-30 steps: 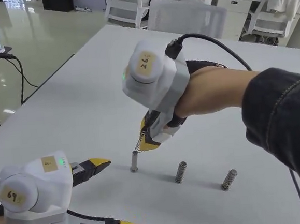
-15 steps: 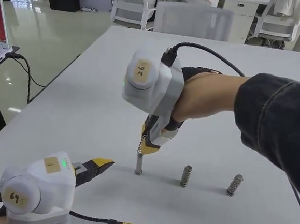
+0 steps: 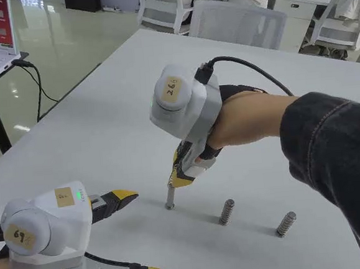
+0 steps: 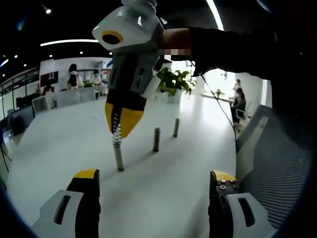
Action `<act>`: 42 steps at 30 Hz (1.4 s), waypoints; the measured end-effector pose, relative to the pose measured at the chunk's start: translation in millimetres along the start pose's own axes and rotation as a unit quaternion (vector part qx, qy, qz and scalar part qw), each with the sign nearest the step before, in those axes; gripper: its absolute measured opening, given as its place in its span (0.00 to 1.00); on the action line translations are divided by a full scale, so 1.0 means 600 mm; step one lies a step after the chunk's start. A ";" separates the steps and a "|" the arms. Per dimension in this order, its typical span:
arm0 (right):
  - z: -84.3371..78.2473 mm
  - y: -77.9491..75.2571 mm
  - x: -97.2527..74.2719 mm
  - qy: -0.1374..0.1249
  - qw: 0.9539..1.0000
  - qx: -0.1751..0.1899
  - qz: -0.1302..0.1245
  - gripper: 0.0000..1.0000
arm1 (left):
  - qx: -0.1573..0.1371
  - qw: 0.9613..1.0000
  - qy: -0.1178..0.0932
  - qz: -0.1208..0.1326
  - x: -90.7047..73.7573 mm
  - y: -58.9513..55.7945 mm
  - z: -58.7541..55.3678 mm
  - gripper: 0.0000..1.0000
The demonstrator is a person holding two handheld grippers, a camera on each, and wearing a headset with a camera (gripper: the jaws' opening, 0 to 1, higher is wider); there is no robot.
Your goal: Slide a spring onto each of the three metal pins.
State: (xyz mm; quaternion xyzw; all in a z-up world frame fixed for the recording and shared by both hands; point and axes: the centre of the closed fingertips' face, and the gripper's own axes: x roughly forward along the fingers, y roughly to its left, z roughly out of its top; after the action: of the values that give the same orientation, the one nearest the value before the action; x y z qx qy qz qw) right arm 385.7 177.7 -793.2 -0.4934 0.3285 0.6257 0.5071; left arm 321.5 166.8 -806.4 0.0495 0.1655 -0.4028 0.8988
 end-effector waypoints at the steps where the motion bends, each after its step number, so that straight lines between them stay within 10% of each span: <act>1: 0.000 0.000 0.002 0.001 1.000 -0.001 0.000 0.08 | 0.000 1.000 0.000 0.000 0.000 0.000 0.000 0.88; 42: -0.021 0.015 0.081 0.035 0.999 0.005 0.027 0.08 | -0.008 1.000 0.002 0.002 0.000 0.003 -0.009 0.85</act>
State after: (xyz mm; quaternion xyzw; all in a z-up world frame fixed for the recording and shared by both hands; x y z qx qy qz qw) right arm 380.6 178.8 -843.9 -0.5036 0.3621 0.6199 0.4806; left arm 321.6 169.0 -811.3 0.0434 0.1705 -0.3998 0.8996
